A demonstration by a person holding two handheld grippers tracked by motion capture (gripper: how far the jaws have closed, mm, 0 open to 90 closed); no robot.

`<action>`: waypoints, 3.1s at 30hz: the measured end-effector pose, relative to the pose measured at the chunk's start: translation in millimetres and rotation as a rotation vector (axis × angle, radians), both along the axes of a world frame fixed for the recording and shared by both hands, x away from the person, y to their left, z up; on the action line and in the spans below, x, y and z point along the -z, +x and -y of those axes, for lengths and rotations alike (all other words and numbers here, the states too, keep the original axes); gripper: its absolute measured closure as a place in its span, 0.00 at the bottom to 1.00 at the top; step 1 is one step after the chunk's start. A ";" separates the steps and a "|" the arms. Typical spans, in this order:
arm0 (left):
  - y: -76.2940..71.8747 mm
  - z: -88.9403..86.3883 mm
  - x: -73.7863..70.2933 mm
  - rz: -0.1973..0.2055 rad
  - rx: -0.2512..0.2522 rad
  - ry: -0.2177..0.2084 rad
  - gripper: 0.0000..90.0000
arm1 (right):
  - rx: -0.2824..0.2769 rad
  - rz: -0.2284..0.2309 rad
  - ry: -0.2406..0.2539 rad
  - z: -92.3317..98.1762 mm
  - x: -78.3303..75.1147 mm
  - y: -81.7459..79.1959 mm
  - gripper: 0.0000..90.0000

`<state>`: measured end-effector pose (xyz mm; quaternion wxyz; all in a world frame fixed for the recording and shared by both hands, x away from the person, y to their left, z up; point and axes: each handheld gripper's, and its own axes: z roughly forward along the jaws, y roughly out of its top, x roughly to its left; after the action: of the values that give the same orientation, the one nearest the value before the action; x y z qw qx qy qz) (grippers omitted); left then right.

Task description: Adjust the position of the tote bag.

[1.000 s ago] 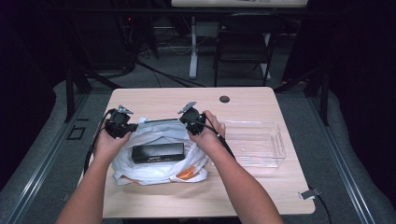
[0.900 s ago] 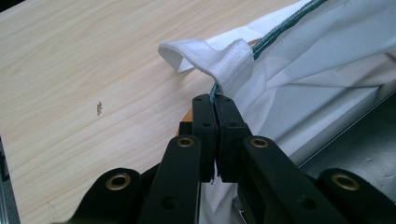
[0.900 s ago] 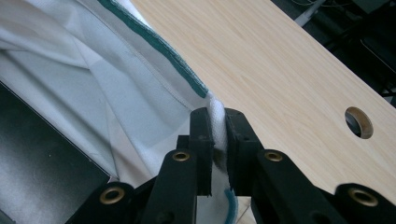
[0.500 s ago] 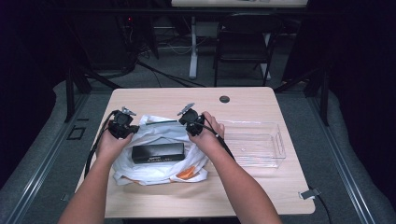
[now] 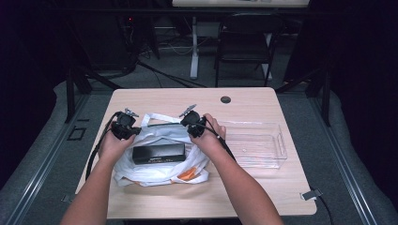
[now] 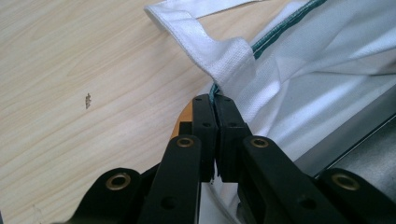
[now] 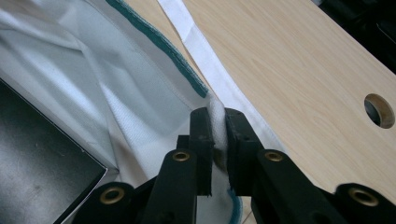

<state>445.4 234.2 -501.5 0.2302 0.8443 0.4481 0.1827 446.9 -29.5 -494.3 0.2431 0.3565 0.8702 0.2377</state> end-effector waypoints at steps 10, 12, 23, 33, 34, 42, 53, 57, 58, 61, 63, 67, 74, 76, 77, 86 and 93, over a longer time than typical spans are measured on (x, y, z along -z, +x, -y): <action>3.8 1.0 6.5 -0.021 -0.002 0.016 0.98 | 0.008 -0.012 0.010 -1.4 5.6 0.4 0.92; 4.1 1.4 7.9 -0.026 -0.005 0.016 0.98 | 0.007 -0.018 0.006 -1.9 6.5 0.5 0.92; 5.0 2.3 12.4 -0.036 -0.010 0.023 0.98 | 0.003 -0.027 -0.013 -4.2 11.9 0.5 0.92; 5.6 2.2 15.6 -0.047 -0.008 0.025 0.98 | 0.009 -0.048 -0.013 -5.6 17.6 0.8 0.92; 5.7 2.2 15.8 -0.048 -0.007 0.024 0.98 | 0.009 -0.051 -0.010 -5.7 18.5 0.8 0.92; 6.3 2.3 18.1 -0.050 -0.008 0.026 0.98 | 0.009 -0.059 -0.015 -5.6 20.9 0.9 0.92; 5.3 0.4 21.9 -0.044 -0.012 0.002 0.98 | 0.012 -0.068 -0.015 -5.8 23.7 0.7 0.92; 4.8 0.4 20.7 -0.042 -0.009 0.005 0.98 | 0.015 -0.067 -0.009 -5.8 24.5 1.0 0.92; 4.3 0.5 19.3 -0.042 -0.007 0.004 0.98 | 0.016 -0.067 -0.008 -5.7 24.6 0.9 0.92; 2.2 0.3 13.2 -0.020 -0.002 0.002 0.93 | 0.020 -0.064 -0.008 -5.9 24.8 0.5 0.92; 0.6 -1.2 8.0 -0.016 0.004 0.009 0.88 | 0.022 -0.065 -0.007 -6.0 25.2 0.5 0.92; -3.4 -4.2 -1.2 -0.005 0.014 -0.011 0.80 | 0.024 -0.063 -0.007 -6.1 25.4 0.5 0.92; -14.7 -7.0 -14.8 0.007 0.040 0.001 0.76 | 0.028 -0.066 -0.005 -6.0 25.6 0.6 0.92; -18.6 -7.6 -17.2 0.012 0.038 0.005 0.75 | 0.024 -0.073 -0.013 -5.4 25.0 0.9 0.92; -20.2 -8.5 -19.2 0.005 0.040 0.010 0.75 | 0.025 -0.074 -0.012 -5.3 25.1 1.0 0.92; -33.7 -12.1 -16.7 -0.010 0.046 0.085 0.76 | 0.033 -0.066 0.006 -5.2 26.7 0.0 0.92; -32.5 -17.1 -10.6 -0.010 0.047 0.096 0.87 | 0.029 -0.073 -0.006 -5.0 26.0 0.1 0.92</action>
<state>412.9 251.3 -490.9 0.1915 0.8655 0.4201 0.1941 447.0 -24.6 -520.3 0.2157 0.3766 0.8740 0.2187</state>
